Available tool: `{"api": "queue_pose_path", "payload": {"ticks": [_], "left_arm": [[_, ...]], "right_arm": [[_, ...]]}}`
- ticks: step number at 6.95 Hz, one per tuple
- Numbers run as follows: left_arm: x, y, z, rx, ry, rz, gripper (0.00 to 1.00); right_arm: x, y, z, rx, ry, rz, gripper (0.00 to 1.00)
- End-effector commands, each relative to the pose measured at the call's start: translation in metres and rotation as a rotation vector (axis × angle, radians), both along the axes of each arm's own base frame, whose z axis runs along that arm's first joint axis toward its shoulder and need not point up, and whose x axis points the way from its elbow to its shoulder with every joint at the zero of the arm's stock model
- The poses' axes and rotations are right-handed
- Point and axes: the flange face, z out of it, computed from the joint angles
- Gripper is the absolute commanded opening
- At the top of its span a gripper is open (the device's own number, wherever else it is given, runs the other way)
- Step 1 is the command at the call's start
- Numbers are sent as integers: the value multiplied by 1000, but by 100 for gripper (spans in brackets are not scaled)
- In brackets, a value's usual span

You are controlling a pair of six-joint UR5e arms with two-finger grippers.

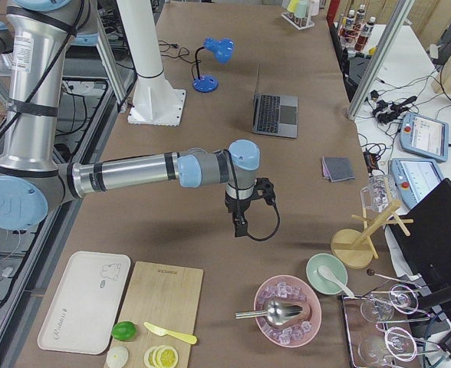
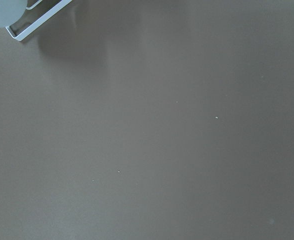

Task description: Close laptop

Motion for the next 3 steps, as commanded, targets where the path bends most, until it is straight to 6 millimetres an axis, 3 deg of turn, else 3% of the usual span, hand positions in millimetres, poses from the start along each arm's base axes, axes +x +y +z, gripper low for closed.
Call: {"api": "queue_pose_path", "payload": {"ticks": [1,3], "left_arm": [[0,-8,-9,58,2,-1,98],[0,-18,-24,228,3,-1,98]], "right_arm": [[0,0,-37,68,-18,6,100],[1,3,-78,150,-37,8,100]]}}
